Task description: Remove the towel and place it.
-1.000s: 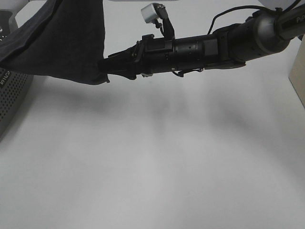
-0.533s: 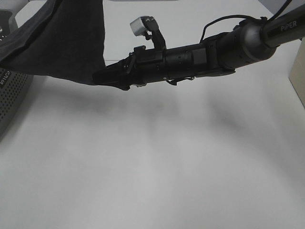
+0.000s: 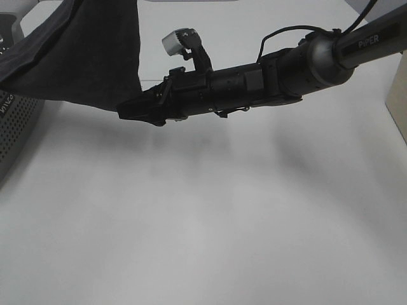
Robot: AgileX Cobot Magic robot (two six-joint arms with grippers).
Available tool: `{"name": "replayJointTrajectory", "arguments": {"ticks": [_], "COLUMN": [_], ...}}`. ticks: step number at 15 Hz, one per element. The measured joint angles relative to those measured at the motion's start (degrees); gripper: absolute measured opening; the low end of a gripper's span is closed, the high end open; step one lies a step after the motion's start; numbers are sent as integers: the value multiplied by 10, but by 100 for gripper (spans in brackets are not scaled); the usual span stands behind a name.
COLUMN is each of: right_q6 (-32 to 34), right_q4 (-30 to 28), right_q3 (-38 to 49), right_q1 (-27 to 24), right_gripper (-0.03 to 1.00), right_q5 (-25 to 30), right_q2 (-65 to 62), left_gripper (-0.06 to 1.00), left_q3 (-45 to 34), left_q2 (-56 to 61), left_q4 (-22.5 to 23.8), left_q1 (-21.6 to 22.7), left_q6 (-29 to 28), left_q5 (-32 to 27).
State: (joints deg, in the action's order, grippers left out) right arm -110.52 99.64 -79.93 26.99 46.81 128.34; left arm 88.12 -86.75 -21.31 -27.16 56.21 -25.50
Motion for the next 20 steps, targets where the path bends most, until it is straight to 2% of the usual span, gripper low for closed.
{"name": "replayJointTrajectory", "arguments": {"ticks": [7,14,17,20], "right_q6": [0,6,52,113], "right_q4": [2,1,-5,-63], "right_q3": [-28,-28,-28,-28], "right_q1": [0,0,0,0], "right_gripper": [49,1,1,1], "right_q5": [4,18,18,29], "right_q2": [0,5,5,2], "left_gripper": [0,0,0,0], "left_q3": [0,0,0,0], "left_q2": [0,0,0,0], "left_q4": [0,0,1,1], "left_q1": [0,0,0,0], "left_q6": [0,0,0,0], "left_q5": [0,2,23,31]}}
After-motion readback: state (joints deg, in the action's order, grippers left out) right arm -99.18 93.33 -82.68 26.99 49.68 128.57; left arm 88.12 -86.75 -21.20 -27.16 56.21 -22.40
